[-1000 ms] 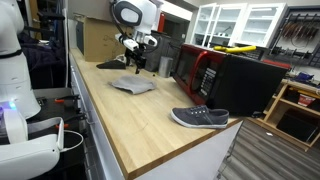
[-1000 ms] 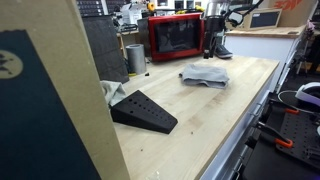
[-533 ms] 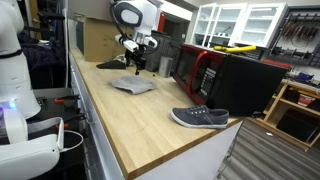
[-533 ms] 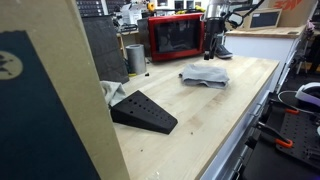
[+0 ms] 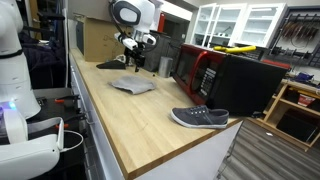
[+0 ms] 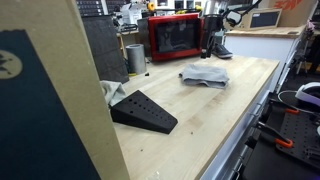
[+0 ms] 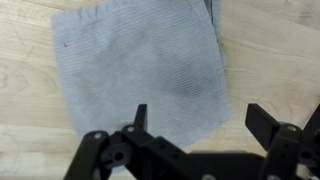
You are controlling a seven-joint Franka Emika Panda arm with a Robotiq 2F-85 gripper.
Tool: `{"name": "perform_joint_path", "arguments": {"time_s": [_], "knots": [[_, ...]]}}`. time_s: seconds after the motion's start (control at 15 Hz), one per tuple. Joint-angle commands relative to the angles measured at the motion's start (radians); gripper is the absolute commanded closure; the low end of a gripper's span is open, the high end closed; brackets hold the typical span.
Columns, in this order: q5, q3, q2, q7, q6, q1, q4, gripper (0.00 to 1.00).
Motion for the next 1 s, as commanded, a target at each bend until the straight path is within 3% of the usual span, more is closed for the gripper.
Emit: {"name": "perform_joint_path", "arguments": {"time_s": [0.0, 0.27, 0.53, 0.67, 0.93], "knots": [[0.057, 0.005, -0.062, 0.037, 0.042, 0.034, -0.049, 0.00], [0.146, 0.021, -0.093, 0.049, 0.054, 0.080, -0.061, 0.00], [0.085, 0.069, -0.139, 0.212, 0.051, 0.116, -0.077, 0.00], [-0.092, 0.108, -0.178, 0.369, 0.058, 0.105, -0.099, 0.00], [-0.311, 0.145, -0.260, 0.560, -0.006, 0.094, -0.122, 0.00]]}}
